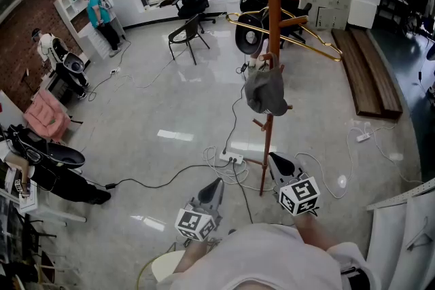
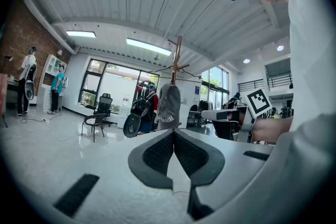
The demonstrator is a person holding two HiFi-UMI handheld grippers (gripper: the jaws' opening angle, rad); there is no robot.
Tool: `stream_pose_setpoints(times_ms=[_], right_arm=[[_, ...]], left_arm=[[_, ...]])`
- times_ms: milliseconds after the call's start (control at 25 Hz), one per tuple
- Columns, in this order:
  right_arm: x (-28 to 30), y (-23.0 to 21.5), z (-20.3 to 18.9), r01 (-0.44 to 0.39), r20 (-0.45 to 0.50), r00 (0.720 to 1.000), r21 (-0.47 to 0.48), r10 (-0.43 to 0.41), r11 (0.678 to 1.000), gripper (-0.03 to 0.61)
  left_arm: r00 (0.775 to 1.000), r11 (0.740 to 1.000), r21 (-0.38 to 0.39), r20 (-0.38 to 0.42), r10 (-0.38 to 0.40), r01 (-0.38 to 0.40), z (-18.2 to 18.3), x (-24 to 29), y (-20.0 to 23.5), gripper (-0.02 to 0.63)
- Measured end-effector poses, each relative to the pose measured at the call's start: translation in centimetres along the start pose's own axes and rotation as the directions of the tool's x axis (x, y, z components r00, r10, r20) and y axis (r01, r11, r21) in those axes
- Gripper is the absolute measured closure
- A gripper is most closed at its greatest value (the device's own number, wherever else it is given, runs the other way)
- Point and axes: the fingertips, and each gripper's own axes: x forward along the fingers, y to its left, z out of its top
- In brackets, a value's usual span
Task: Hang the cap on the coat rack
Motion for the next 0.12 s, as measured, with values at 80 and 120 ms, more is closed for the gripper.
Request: stream_pose_setpoints(times_ms=[80,120], right_arm=[[0.07,-0.06,0.0,0.0,-0.001,1.0,0.001,0.0,1.0,0.566],[0.1,-0.09,0.01,0.001,-0.001,1.0,0.001,-0.001,1.0,0.566]], left_arm=[[1.0,1.0,-0.001,0.0,0.0,0.0,0.01,0.05,0.07,0.604],[1.0,1.0,-0.001,0.0,0.001,-0.001,0.02,0.08,0.1,0.604]])
